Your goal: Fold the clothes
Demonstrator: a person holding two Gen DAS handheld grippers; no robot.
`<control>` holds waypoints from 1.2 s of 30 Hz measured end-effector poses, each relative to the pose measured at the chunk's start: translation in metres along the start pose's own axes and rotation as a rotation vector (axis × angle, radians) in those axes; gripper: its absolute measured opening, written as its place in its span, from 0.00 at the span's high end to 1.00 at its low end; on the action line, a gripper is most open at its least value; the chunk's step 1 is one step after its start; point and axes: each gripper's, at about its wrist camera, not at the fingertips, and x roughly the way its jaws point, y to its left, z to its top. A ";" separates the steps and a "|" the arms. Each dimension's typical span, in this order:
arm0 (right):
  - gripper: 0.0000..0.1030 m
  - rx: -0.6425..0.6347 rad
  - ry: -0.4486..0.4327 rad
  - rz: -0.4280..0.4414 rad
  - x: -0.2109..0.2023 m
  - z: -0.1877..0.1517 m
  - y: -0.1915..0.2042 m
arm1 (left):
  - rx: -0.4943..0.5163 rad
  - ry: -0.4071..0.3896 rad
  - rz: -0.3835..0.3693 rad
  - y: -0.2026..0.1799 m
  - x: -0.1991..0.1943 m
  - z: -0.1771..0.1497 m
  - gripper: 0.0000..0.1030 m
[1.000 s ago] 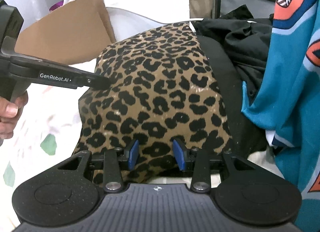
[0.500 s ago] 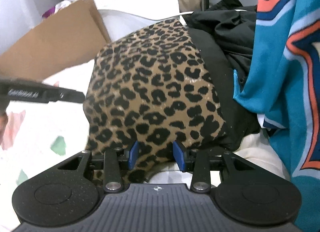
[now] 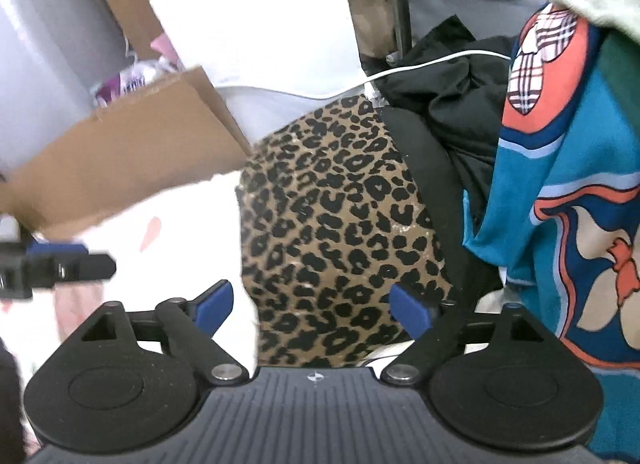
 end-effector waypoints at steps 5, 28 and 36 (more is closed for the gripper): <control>0.03 0.026 0.043 -0.009 -0.029 0.013 0.006 | -0.031 0.009 0.027 0.001 -0.037 -0.006 0.05; 0.01 0.019 0.116 -0.025 -0.147 0.066 0.046 | -0.136 0.003 0.220 0.029 -0.233 -0.017 0.01; 0.01 -0.023 0.128 0.020 -0.184 0.088 0.070 | -0.199 -0.020 0.307 0.040 -0.306 -0.039 0.01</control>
